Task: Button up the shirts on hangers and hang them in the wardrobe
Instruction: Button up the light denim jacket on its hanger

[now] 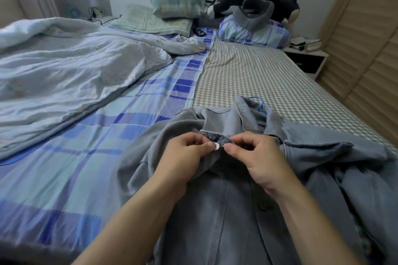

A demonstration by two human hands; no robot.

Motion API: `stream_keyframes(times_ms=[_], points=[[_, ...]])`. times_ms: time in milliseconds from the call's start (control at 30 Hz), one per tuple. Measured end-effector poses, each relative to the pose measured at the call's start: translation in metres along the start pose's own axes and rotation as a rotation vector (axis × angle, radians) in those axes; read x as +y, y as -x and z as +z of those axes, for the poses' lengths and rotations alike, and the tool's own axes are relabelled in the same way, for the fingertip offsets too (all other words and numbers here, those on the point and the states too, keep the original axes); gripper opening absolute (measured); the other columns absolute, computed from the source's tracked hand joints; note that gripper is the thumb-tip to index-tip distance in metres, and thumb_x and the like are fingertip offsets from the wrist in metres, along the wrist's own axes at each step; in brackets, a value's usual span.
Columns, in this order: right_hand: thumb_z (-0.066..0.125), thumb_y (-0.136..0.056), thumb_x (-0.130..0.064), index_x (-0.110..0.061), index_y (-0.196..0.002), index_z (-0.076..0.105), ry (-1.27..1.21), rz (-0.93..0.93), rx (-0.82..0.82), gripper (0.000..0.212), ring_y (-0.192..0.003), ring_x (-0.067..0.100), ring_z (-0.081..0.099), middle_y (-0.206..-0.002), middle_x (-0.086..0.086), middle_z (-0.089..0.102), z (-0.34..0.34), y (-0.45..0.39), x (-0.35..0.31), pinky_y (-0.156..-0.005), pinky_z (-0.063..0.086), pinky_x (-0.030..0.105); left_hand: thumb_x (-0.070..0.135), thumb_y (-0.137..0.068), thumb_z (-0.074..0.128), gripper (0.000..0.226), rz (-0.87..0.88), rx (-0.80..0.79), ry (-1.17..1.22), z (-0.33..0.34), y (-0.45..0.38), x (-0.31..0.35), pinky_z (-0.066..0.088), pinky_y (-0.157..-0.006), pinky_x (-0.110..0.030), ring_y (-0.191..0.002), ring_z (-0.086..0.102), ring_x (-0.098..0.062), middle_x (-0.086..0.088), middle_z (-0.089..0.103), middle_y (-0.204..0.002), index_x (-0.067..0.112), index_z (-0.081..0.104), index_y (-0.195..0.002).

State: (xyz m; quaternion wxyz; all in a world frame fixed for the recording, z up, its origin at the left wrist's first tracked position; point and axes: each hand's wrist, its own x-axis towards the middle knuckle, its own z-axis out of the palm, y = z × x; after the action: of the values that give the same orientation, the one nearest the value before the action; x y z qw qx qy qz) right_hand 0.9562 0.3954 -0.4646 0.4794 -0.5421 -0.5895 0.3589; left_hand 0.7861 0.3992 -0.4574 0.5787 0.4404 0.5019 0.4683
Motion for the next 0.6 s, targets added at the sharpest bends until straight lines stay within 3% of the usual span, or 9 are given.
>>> stream_keyframes(times_ms=[167, 333, 433, 600], points=[[0.081, -0.083, -0.006, -0.02, -0.083, 0.079, 0.011, -0.092, 0.044, 0.014, -0.073, 0.004, 0.063, -0.079, -0.003, 0.071, 0.003, 0.004, 0.009, -0.072, 0.049, 0.016, 0.002, -0.088, 0.074, 0.006, -0.007, 0.009, 0.047, 0.001, -0.001, -0.001, 0.053, -0.058, -0.022, -0.064, 0.064, -0.016, -0.011, 0.071, -0.073, 0.003, 0.071, -0.083], [0.08, -0.083, -0.005, -0.017, -0.086, 0.081, -0.085, -0.068, 0.057, 0.012, -0.079, 0.004, 0.068, -0.082, -0.005, 0.074, 0.009, 0.007, 0.009, -0.077, 0.052, 0.018, -0.001, -0.086, 0.076, 0.009, -0.068, 0.03, 0.105, 0.005, -0.002, -0.001, 0.048, -0.048, -0.019, -0.047, 0.059, -0.007, -0.006, 0.066, -0.061, 0.002, 0.068, -0.083], [0.08, -0.083, -0.006, -0.016, -0.088, 0.081, -0.094, -0.075, 0.076, 0.012, -0.082, 0.007, 0.07, -0.084, -0.003, 0.075, 0.012, 0.007, 0.01, -0.08, 0.053, 0.021, 0.001, -0.084, 0.078, 0.014, -0.074, 0.035, 0.04, 0.005, -0.003, -0.002, 0.044, -0.046, -0.017, -0.045, 0.053, -0.006, -0.007, 0.062, -0.064, 0.006, 0.065, -0.08], [0.082, -0.08, -0.002, -0.021, -0.09, 0.081, 0.129, -0.249, 0.097, 0.021, -0.081, 0.002, 0.066, -0.083, -0.01, 0.071, 0.016, 0.011, 0.014, -0.078, 0.048, 0.014, -0.005, -0.084, 0.072, 0.024, -0.158, 0.067, 0.142, 0.003, -0.006, 0.001, 0.043, -0.044, -0.016, -0.041, 0.051, -0.006, -0.006, 0.057, -0.058, 0.009, 0.061, -0.069]])
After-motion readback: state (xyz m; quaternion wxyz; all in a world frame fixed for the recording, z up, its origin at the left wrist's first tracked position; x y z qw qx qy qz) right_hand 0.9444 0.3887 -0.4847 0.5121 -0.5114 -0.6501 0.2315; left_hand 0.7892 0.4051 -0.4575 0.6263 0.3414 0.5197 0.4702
